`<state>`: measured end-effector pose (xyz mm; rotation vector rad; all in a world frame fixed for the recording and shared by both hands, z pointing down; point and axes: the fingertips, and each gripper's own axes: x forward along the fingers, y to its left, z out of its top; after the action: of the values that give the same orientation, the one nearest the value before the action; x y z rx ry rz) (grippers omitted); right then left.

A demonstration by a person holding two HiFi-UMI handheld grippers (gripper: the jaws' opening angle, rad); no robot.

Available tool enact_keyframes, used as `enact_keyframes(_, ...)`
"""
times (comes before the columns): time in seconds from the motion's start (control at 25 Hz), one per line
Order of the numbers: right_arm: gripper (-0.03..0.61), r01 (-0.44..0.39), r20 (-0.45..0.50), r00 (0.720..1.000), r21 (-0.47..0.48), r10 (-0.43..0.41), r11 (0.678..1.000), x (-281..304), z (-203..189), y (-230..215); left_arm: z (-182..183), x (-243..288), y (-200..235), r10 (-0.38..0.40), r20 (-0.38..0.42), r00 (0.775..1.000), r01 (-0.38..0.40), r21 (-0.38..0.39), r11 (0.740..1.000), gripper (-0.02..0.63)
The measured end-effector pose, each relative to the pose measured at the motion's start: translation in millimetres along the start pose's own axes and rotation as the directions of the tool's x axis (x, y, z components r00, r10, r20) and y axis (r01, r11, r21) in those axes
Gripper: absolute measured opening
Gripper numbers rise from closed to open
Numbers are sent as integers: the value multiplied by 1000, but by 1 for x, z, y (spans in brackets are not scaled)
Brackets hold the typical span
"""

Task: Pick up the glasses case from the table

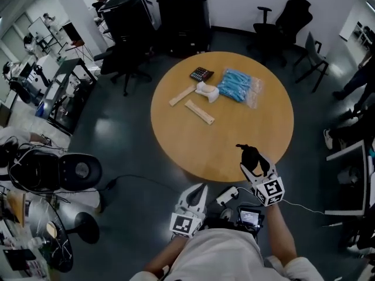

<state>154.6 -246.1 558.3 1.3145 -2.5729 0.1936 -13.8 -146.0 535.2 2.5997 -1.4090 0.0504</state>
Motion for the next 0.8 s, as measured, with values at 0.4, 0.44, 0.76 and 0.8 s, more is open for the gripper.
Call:
enact_keyframes(0.4, 313, 212, 204, 946, 206, -254, 955, -92, 37, 30, 26, 31, -14, 30, 36, 999, -28, -31, 999, 6)
enact_keyframes(0.44, 314, 215, 205, 945, 195, -254, 957, -92, 37, 28, 23, 35, -17, 19, 26, 999, -18, -30, 999, 6)
enact_keyframes(0.76, 313, 254, 203, 935, 192, -292, 948, -93, 32, 13, 34, 57, -18, 31, 37, 999, -31, 2, 1000, 6)
enact_keyframes(0.8, 313, 252, 203, 935, 194, -290, 948, -93, 32, 13, 37, 58, -20, 26, 43, 999, -27, 7, 1000, 6)
